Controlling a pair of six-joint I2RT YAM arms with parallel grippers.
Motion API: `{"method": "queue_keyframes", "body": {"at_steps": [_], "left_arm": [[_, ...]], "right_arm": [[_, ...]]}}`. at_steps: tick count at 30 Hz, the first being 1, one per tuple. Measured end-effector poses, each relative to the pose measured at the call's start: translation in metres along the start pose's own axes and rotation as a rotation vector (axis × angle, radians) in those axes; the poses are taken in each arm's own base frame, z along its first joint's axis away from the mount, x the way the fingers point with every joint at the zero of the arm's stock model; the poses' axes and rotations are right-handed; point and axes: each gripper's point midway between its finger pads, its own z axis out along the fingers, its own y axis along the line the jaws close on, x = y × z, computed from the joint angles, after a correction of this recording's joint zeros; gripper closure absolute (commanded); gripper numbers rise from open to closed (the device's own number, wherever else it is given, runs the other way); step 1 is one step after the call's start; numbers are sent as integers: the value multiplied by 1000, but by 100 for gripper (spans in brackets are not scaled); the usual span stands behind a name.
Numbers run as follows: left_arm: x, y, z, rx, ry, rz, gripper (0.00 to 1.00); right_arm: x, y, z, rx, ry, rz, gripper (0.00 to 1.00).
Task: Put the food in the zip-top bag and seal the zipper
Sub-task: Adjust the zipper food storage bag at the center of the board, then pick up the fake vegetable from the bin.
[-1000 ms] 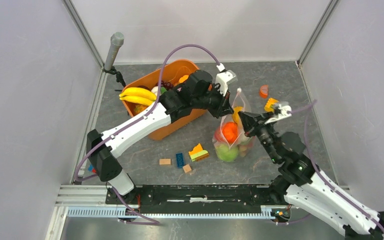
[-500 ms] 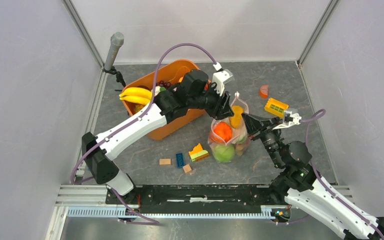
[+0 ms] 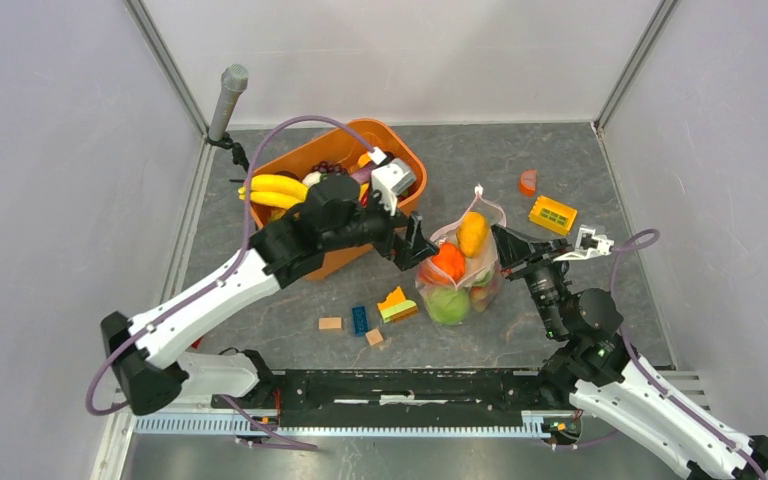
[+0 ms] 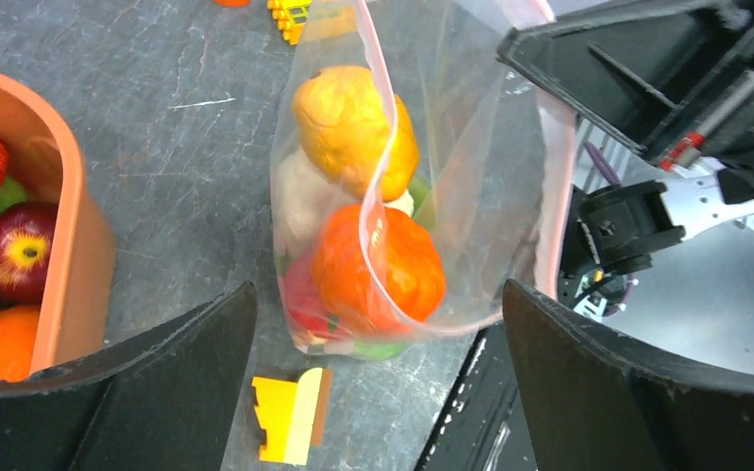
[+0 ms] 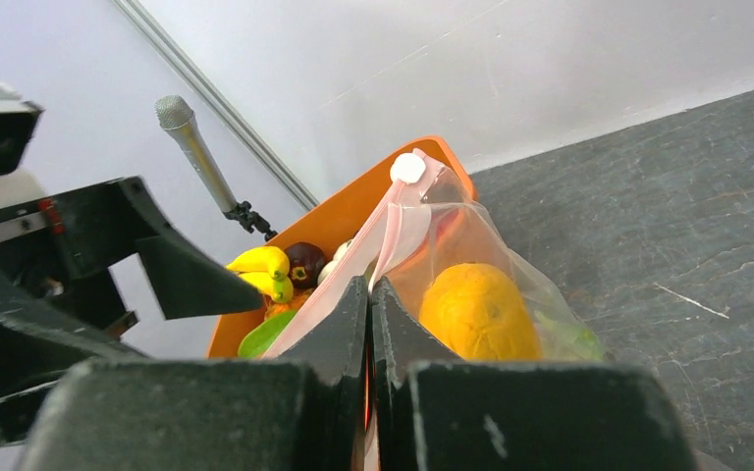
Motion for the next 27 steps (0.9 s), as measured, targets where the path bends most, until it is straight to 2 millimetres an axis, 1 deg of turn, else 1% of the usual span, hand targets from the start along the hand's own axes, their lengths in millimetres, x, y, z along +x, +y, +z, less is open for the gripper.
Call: {"method": "queue_keyframes", "body": {"at_steps": [3,6,9,11,14,16,18,22,27], "left_arm": [[-1,-5,-18,5,-49,-15,0],[7,-7,-32,1,-71,-41,0],[21,-7,-38,-18,-77,-85,0],[36,-14,-39,-31,-64,-120,0],[49,-34,-35,-34,-53,-136,0],[52,-46,-31,-40,-56,-133,0],[55,-53,-27,-49,-61,-131,0],[64,-60,-12,-103,-59,-122,0],[78,-61,9,-193,-47,-98,0]], "right_arm": [[1,0,1,3,-3,6,96],[2,0,2,5,1,5,96],[3,-1,3,6,4,3,96],[4,-1,3,6,4,3,96],[4,0,5,5,3,4,96],[6,1,6,3,8,2,96],[10,1,7,3,19,-3,96],[16,1,9,0,41,-11,96],[17,1,9,-3,44,-11,96]]}}
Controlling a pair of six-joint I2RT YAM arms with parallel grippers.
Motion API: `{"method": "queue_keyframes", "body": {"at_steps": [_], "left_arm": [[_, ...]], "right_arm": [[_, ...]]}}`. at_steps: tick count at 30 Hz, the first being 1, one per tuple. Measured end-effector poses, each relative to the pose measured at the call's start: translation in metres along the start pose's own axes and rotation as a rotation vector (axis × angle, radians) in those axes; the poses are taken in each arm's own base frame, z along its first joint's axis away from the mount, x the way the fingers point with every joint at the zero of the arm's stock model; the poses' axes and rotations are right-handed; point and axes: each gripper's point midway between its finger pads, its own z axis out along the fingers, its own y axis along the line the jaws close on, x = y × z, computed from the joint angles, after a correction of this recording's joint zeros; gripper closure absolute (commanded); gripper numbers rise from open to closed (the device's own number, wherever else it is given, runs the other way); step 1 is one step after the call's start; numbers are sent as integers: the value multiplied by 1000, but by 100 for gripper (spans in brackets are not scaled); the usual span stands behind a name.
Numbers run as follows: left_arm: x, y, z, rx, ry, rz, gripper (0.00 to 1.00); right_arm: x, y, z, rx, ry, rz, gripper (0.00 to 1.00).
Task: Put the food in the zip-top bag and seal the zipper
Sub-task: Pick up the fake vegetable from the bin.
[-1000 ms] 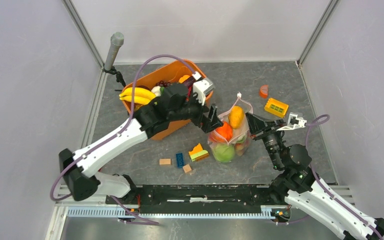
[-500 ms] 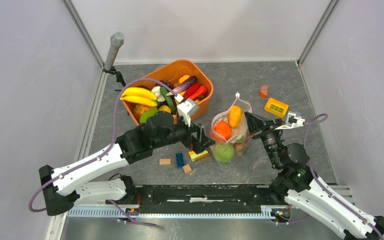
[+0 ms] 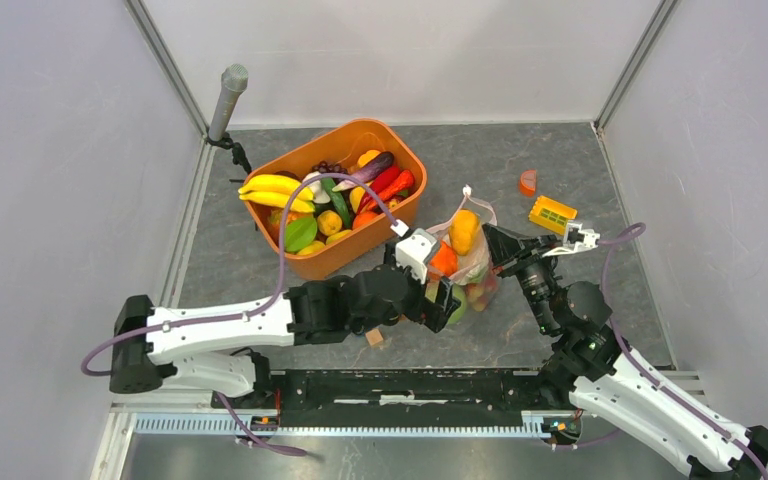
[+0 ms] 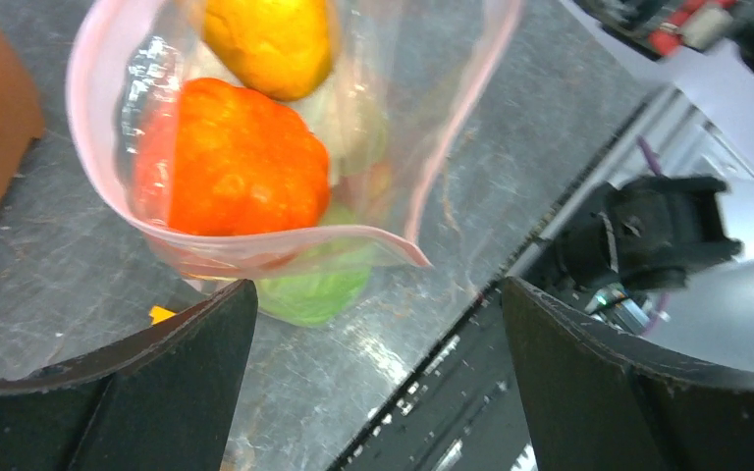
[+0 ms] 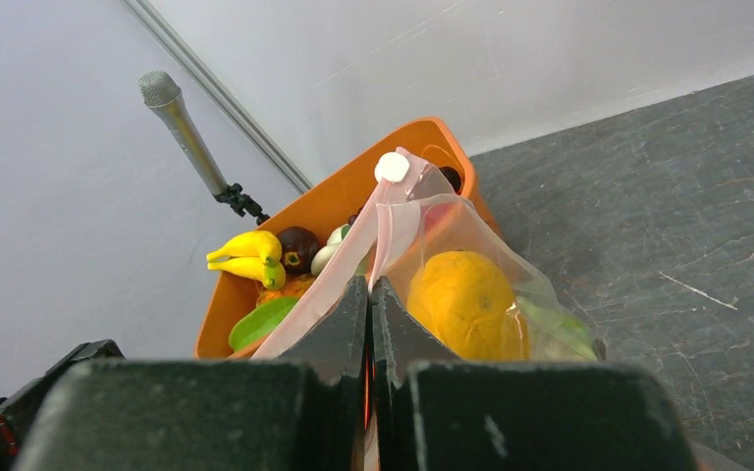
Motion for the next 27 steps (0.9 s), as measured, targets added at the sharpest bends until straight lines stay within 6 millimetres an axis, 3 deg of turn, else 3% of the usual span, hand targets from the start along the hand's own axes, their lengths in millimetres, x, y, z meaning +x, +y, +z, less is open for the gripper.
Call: {"method": "queue_keyframes", "body": {"at_steps": [6,11,19,21,27], "left_arm": [[-3,16,16,-119,-49,7,13],[-19,9,26,-125,-95,4,33],[-24,2,34,-105,-120,19,63],[-26,0,35,-93,-130,19,74],[-30,-2,32,-43,-140,30,89]], "right_arm": [[0,0,0,-2,1,0,96],[0,1,0,-4,1,0,96],[-3,2,-2,-9,-8,5,96],[-4,2,-2,-9,-8,5,96],[-2,4,-2,-20,1,4,96]]}}
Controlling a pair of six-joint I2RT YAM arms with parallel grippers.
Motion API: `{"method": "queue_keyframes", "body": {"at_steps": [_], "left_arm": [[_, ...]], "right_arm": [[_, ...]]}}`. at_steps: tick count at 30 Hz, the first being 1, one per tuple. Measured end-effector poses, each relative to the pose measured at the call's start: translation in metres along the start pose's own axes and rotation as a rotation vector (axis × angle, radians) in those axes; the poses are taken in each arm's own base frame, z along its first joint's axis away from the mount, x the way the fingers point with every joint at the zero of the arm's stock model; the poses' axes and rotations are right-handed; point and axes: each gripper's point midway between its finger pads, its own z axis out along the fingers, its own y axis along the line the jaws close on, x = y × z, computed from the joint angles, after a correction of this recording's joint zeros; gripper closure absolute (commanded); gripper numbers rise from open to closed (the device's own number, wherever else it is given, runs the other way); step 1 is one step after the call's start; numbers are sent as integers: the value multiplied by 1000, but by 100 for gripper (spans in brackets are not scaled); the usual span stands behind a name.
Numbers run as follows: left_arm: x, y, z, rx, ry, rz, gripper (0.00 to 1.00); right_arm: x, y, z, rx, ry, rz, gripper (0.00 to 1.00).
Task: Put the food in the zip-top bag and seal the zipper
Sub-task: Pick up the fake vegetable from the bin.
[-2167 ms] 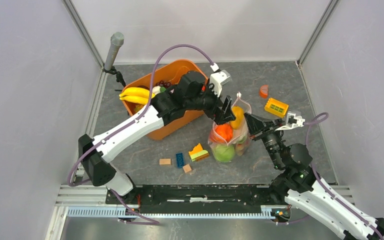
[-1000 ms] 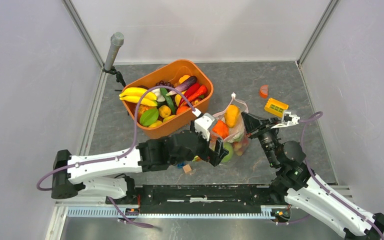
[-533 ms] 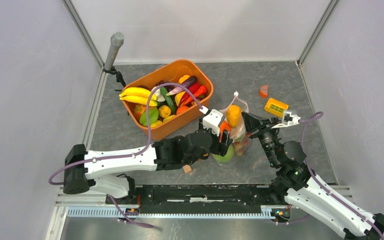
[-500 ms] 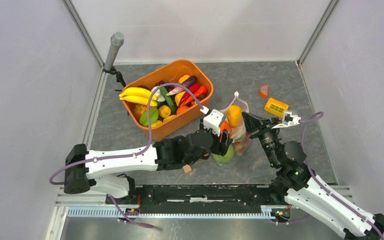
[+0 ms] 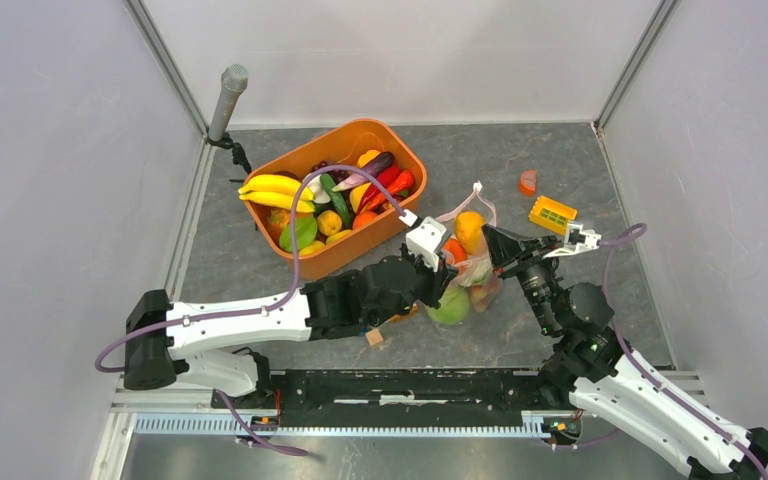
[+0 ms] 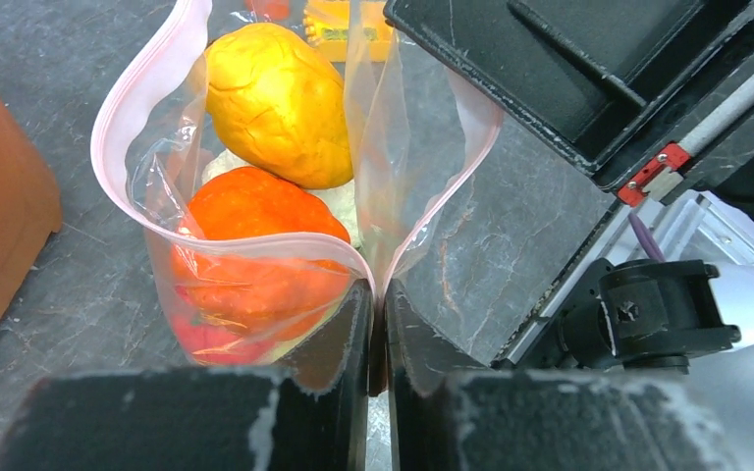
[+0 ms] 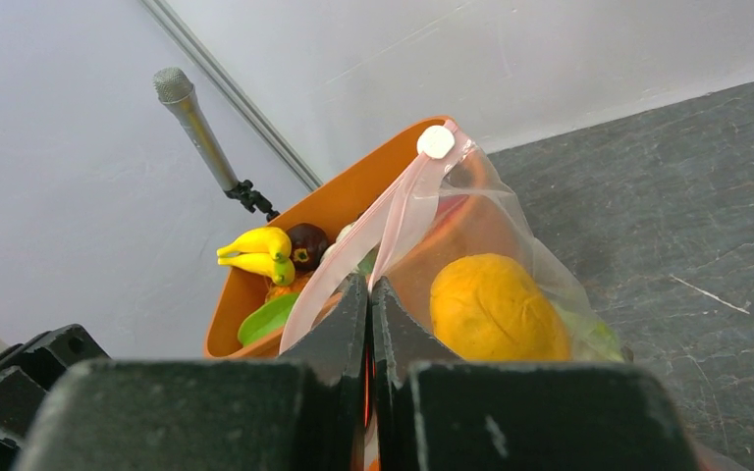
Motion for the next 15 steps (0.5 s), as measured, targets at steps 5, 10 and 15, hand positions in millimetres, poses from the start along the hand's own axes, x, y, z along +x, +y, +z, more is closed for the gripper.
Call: {"method": "queue_keyframes", "body": {"at_steps": [5,10,15], "left_arm": [[-4,-3,-4,43,-1,-1,98],[0,-8,-4,91,19,20,98],[0,-16,-9,153,31,56,52]], "right_arm": [[1,1,0,-6,6,-1,95],[1,1,0,-6,7,-1,95],[0,1,-1,-7,5,0,95]]}}
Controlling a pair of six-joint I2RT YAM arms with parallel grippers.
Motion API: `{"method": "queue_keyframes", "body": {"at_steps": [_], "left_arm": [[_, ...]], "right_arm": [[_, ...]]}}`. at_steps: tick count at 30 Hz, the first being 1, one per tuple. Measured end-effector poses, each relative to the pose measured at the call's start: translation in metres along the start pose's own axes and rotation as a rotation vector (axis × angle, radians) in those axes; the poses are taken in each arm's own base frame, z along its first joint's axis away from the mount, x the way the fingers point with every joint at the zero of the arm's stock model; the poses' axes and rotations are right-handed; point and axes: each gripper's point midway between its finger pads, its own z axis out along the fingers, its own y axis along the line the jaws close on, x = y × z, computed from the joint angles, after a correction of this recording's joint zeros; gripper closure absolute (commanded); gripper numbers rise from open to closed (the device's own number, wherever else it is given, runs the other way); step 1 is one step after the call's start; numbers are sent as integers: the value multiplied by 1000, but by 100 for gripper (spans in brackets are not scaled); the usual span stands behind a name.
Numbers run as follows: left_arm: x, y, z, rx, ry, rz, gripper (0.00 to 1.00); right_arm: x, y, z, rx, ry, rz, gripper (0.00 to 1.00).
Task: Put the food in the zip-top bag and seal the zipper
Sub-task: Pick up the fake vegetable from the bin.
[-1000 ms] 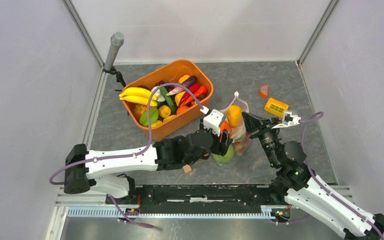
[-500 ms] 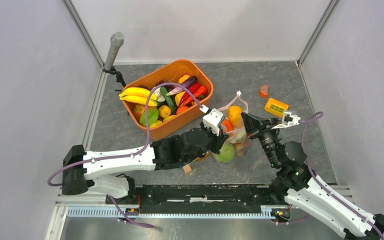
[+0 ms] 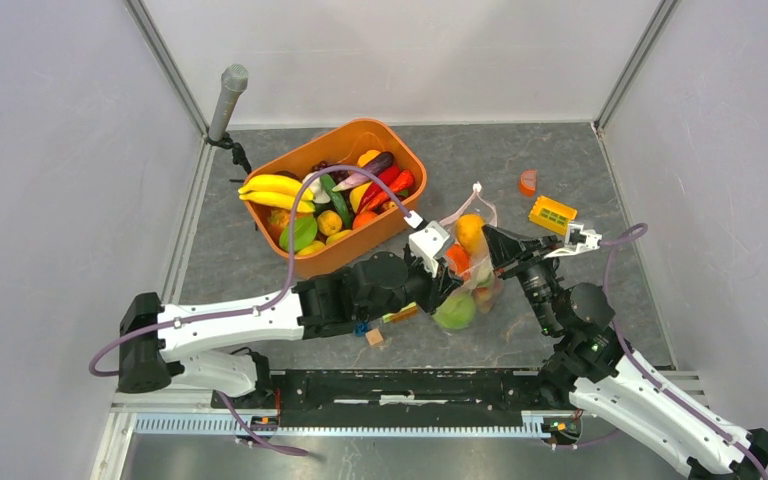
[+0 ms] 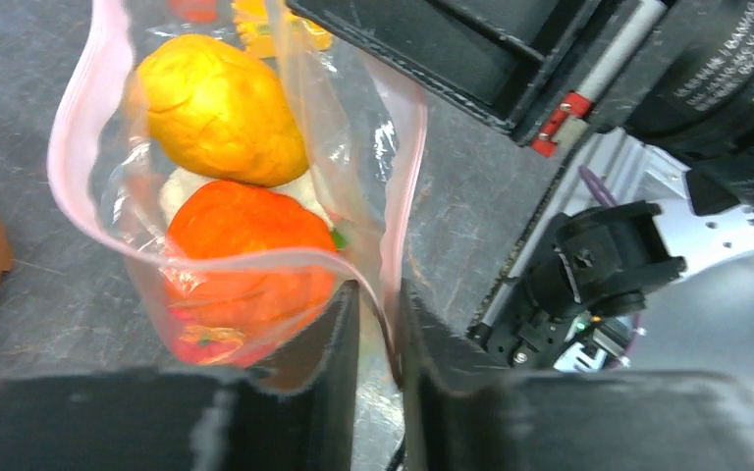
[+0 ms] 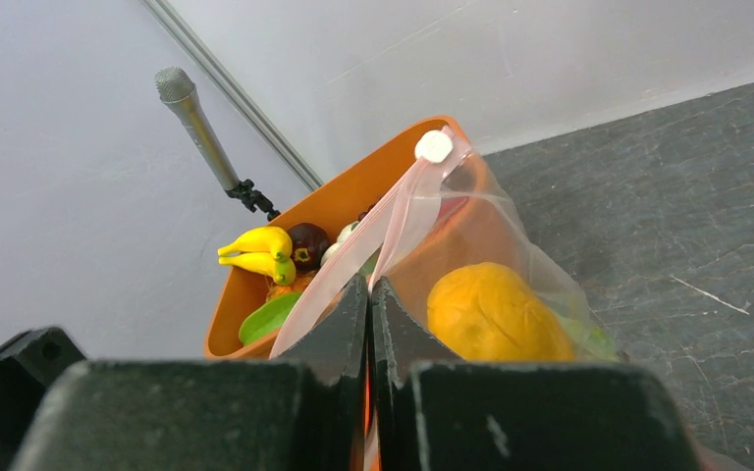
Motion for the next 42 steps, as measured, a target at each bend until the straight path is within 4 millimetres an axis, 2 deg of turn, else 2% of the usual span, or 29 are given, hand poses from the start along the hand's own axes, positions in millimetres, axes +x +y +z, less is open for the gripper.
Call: {"method": "queue_keyframes", "body": {"at_steps": [2,3,9,14,17,18,22,27,35,39,42], "left_arm": [[-1,-3,-4,24,4,14,29],[-1,-3,-6,29,6,24,22],[-6,4,-23,31,19,60,1],[-24,34,-46,-31,4,88,0],[-41,73,-57,-111,-17,71,0],[-46,93,-60,-154,-19,56,0],[-55,153,-64,-286,8,20,0],[-53,195,-47,-328,92,-29,0],[-39,276,-27,-487,152,-175,0],[-24,307,-13,-589,181,-233,0],[-24,326,-1,-653,186,-247,0]], "right_arm": [[0,0,0,0,0,-1,96],[0,0,0,1,2,-1,96],[0,-3,-3,9,4,-4,95],[-3,-4,-5,14,-3,-3,96],[-4,-5,-6,19,-7,-2,96],[-4,-5,-6,20,-7,-3,96],[-4,-6,-6,24,-7,-4,96],[-3,-6,-4,26,-2,-6,96],[-3,-5,-4,27,-1,-7,96],[-3,-5,-3,28,1,-8,96],[0,-6,-2,31,8,-11,96]]}}
